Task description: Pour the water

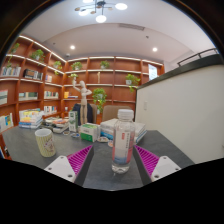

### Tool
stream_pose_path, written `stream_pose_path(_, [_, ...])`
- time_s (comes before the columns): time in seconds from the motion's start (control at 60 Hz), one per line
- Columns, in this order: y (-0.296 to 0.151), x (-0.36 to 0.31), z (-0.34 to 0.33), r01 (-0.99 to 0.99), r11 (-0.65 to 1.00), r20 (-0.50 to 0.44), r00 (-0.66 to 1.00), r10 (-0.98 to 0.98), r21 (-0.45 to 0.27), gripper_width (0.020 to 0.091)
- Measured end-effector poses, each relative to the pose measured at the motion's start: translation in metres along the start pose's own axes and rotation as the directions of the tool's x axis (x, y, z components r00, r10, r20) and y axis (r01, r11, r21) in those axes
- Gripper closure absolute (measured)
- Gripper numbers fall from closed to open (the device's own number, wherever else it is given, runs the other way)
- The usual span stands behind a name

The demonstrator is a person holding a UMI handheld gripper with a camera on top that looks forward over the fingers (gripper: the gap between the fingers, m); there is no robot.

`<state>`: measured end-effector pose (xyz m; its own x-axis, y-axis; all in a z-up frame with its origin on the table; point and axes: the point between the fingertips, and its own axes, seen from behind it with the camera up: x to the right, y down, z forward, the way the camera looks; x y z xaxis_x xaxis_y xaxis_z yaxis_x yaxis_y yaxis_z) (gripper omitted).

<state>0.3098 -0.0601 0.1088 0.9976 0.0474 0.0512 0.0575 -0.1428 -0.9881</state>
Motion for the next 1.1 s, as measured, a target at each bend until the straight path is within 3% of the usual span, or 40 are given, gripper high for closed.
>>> stream_pose_path(0.1, [0.001,0.001,0.007,-0.015,1.0,-0.033,0.999,0.015,-0.021,0.0261])
stream_pose_path(0.35, [-0.002,0.027,0.07,0.062,0.998,-0.086,0.994,-0.061,0.005,0.0282])
stream_pose_path(0.433, [-0.003,0.027,0.082,0.078,0.997,-0.074,0.994,-0.077,0.01,0.0376])
stream_pose_path(0.517, [0.0,0.018,0.092,0.069,0.998,-0.04,0.997,-0.068,0.01,0.0569])
stream_pose_path(0.667, [-0.004,0.008,0.097,0.06,0.998,-0.017,0.998,-0.059,0.033,0.0662])
stream_pose_path(0.733, [-0.004,0.004,0.1,0.065,0.997,0.001,0.998,-0.065,0.04,0.0762])
stream_pose_path(0.933, [-0.002,0.02,0.107,0.179,0.984,0.002,0.984,-0.179,0.017,0.0764])
stream_pose_path(1.1, [-0.014,-0.009,0.105,0.566,0.824,-0.04,0.824,-0.566,-0.011,0.0764])
